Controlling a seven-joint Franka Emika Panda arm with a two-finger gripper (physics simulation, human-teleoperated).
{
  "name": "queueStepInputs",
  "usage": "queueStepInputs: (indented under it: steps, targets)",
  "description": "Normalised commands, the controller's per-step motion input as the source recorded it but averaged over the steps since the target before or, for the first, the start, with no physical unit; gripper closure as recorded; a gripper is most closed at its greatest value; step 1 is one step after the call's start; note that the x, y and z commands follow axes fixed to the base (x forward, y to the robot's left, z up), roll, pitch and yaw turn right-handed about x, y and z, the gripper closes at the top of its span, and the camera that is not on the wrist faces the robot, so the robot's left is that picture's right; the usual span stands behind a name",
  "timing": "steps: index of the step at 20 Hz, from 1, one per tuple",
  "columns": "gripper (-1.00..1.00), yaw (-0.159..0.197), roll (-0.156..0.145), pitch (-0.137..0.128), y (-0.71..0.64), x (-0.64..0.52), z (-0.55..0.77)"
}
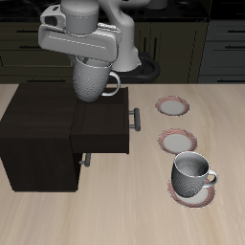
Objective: Place the porcelain mug that is in the drawer onto the top of the cabinet and close the drawer
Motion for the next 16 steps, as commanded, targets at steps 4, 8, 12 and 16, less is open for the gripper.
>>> queueStepInputs:
  steps: [4, 8, 12, 16]
  targets:
    - [1.0, -0.002, -0.019, -0.032, -0.17, -0.08, 0.22]
    - [1.0, -0.02, -0.056, -0.022, -0.48, 0.02, 0.18]
    - [1.0, -0.014, -0.066, -0.004, -0.44, 0.04, 0.05]
    - [1.0, -0.022, -0.039, 0.0, -0.27, 0.05, -0.02]
